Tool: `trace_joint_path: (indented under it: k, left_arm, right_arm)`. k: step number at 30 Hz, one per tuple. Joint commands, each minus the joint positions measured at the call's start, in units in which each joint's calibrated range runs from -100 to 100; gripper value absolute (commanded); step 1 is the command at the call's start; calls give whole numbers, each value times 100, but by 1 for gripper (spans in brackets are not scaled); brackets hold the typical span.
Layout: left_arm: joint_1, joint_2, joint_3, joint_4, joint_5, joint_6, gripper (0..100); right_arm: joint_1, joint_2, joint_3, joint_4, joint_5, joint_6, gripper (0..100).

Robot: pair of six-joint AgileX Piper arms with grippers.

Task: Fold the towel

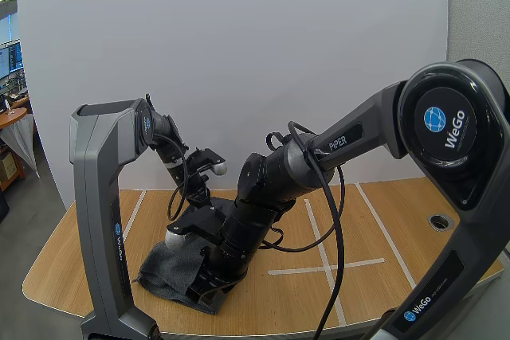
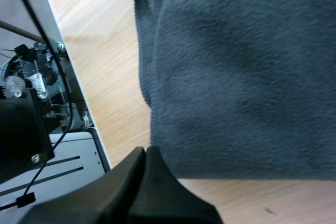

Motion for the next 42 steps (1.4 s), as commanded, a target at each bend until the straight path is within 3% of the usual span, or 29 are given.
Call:
trace_joint_path:
  k: [1, 10, 15, 23, 32, 42]
  left_arm:
    - [-13, 54, -40, -63, -48, 45, 0]
    - [-13, 54, -40, -63, -48, 30, 0]
    - [-13, 54, -40, 73, -48, -67, 0]
    - [35, 54, -40, 306, 14, -238, 0]
    - [321, 54, -40, 719, 490, -502, 0]
    - [634, 54, -40, 803, 490, -599, 0]
  right_arm:
    - [11, -15, 30, -7, -621, -164, 0]
    - [11, 158, 30, 678, -1432, -801, 0]
    - [11, 861, -13, 724, -1447, -875, 0]
    - [11, 938, -72, 536, -1213, -895, 0]
    - [-92, 938, -72, -529, -1210, -236, 0]
    - [-687, 938, -72, -1051, -1252, -89, 0]
